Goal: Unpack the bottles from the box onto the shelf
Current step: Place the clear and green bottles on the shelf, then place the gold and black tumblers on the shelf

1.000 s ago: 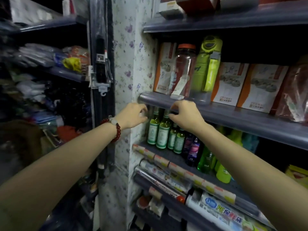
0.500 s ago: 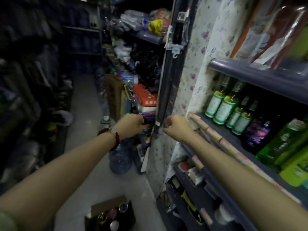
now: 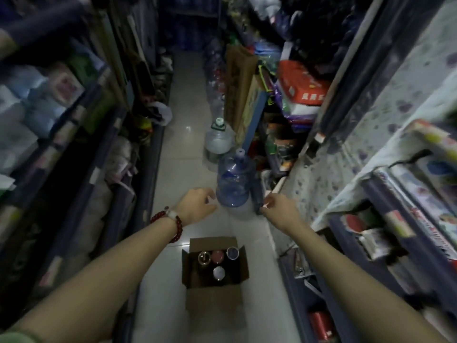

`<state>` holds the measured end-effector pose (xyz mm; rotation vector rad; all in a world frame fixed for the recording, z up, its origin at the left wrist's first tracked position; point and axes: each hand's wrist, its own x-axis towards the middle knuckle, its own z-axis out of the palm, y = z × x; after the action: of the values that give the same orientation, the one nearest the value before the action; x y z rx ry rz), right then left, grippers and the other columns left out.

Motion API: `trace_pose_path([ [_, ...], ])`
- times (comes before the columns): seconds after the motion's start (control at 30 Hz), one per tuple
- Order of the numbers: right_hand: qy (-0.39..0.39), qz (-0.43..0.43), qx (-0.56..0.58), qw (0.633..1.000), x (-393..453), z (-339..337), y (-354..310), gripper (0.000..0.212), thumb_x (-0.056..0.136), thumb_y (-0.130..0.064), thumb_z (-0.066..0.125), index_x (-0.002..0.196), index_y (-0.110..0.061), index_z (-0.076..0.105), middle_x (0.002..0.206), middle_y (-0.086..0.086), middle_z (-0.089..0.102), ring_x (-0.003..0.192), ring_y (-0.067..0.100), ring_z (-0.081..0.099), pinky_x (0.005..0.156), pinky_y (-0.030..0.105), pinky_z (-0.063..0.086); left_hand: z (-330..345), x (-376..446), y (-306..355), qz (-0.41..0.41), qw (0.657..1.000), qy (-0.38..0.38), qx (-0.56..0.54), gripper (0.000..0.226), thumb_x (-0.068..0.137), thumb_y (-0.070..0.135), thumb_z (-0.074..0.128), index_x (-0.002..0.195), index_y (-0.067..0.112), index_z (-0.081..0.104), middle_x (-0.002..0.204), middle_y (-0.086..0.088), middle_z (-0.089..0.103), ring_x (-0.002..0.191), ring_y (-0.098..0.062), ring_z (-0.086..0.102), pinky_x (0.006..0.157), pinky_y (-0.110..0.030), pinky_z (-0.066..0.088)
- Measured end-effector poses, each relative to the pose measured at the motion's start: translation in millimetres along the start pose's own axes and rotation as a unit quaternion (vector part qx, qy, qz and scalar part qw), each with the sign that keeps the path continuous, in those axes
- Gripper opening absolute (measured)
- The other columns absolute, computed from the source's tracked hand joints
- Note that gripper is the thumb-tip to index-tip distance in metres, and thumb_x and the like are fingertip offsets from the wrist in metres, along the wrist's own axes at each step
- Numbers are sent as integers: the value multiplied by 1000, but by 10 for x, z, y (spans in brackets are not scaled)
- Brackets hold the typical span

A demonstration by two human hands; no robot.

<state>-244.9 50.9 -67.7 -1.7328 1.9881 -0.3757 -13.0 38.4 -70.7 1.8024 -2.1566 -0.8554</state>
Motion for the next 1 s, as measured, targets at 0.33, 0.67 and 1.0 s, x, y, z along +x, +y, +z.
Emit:
trace_pose_path([
  [0.33, -48, 15, 25, 998, 575, 1902, 999, 33, 83, -25, 69, 110, -7, 66, 110, 12, 68, 103, 26, 63, 90, 33, 49, 1590, 361, -1469, -83, 994, 31, -58, 38, 88, 28, 62, 123, 14, 58, 117, -11, 61, 98, -20, 57, 79, -20, 39],
  [0.67, -38, 19, 17, 999, 925, 3699, 2061, 29, 84, -26, 66, 108, -10, 67, 104, 10, 70, 98, 24, 64, 75, 24, 43, 3293, 889, -2654, -79, 995, 20, -61, 31, 86, 27, 63, 112, 10, 63, 110, -12, 64, 99, -24, 60, 75, -22, 39],
  [1.0, 2, -11, 77, 997, 1433, 4983, 2743, 41, 87, -29, 66, 124, -13, 57, 112, 8, 63, 103, 24, 60, 79, 23, 40, 4604, 1513, -3358, -12, 994, 55, -90, 47, 93, 38, 53, 133, 13, 51, 132, -1, 50, 123, -17, 48, 97, -20, 32],
])
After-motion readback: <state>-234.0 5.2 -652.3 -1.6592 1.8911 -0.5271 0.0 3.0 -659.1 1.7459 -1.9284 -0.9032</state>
